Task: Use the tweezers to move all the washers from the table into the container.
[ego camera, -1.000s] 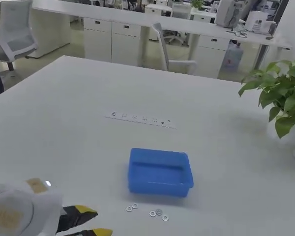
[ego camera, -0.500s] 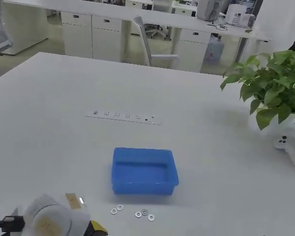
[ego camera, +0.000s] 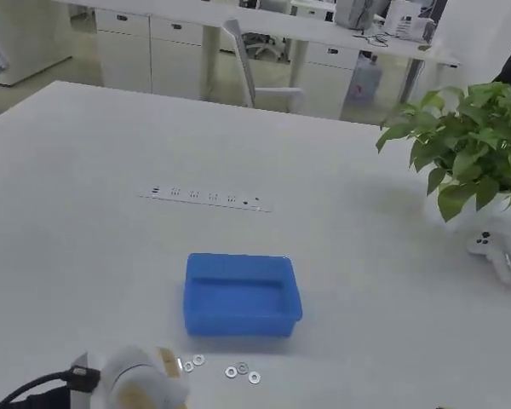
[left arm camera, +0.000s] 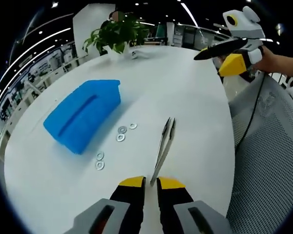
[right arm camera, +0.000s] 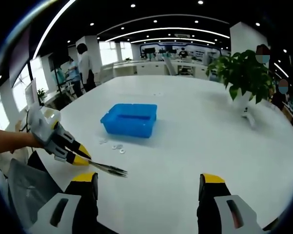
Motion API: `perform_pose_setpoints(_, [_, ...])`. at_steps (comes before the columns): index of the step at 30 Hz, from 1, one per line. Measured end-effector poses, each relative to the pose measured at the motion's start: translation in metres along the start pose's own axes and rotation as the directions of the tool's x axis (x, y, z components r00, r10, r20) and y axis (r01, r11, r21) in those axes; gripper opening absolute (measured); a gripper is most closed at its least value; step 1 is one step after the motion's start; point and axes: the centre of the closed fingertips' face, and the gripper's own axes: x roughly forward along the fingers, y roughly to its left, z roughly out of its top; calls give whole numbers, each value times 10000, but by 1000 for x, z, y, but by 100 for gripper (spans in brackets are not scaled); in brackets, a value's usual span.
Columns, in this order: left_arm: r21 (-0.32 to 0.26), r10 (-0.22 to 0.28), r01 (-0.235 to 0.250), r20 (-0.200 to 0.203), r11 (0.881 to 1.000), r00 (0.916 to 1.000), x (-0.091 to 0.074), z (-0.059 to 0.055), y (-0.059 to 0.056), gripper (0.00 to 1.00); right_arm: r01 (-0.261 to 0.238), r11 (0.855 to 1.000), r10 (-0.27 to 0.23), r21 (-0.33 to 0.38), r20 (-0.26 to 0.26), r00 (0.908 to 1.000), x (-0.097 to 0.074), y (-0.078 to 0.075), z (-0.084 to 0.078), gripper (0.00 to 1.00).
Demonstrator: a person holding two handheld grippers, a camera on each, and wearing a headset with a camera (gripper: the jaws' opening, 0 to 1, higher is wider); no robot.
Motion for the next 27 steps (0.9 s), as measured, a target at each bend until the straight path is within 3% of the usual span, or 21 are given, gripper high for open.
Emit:
perform_pose_setpoints(6, [99, -182, 182, -24, 9998, 9998, 2, 1, 0, 5, -73, 10000, 74, -51, 117, 9999, 2, 5, 4, 83])
perform_pose_setpoints(9, [427, -243, 247, -94, 9988, 9997, 2, -1, 0, 2, -192, 9998, 193, -77, 86, 9998, 3, 9, 3, 83])
perform_pose_setpoints(21, [1143, -42, 82, -348, 9934, 9994, 0, 1, -5, 0, -555, 9980, 563, -294, 259, 9981, 4, 25, 9, 81])
perform_pose_setpoints(27, [1319, 366, -347, -118, 9906, 9993, -14, 16, -11, 0, -1469, 9889, 1472, -221, 104, 9891, 10, 48, 4, 72])
